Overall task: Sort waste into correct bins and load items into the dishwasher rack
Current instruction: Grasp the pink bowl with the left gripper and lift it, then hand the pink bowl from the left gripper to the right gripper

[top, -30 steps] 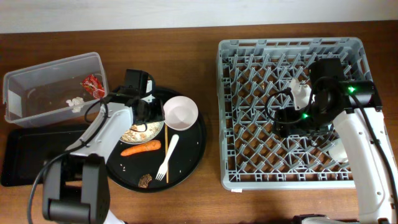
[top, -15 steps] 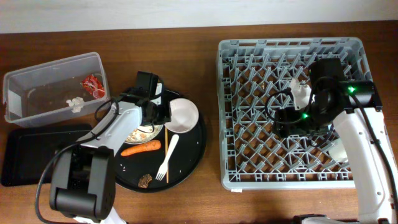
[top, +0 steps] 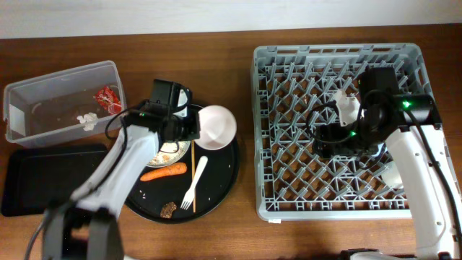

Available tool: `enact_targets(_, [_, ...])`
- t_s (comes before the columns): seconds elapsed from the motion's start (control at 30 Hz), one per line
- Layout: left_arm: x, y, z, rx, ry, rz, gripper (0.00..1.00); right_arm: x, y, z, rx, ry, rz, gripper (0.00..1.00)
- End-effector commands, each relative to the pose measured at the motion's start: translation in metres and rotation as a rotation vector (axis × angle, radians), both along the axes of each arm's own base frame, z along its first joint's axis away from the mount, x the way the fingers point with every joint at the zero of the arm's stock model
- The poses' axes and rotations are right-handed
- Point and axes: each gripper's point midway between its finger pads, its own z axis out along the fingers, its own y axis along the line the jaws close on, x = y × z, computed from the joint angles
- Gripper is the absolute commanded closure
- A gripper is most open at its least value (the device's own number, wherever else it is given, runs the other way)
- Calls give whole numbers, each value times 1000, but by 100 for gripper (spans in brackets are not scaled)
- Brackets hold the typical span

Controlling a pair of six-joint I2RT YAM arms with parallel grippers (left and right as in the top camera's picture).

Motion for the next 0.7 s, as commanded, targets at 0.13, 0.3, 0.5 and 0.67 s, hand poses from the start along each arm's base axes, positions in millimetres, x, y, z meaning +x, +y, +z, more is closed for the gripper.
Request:
enact_targets(0.13, [-40,-78,52,-42,-134,-222,100,6,50,5,90,-38,73,29])
enact_targets(0.3, [-53,-105,54,-44,-155,-282,100,6,77,8,109,-53,82,33])
enact_targets(0.5, [-60,-121,58,-67,-165,-302,100,5,88,-2,41,-37,70,42])
enact_targets(0.67, [-60,-121,58,-67,-165,-302,100,3,95,-12,29,0,83,74])
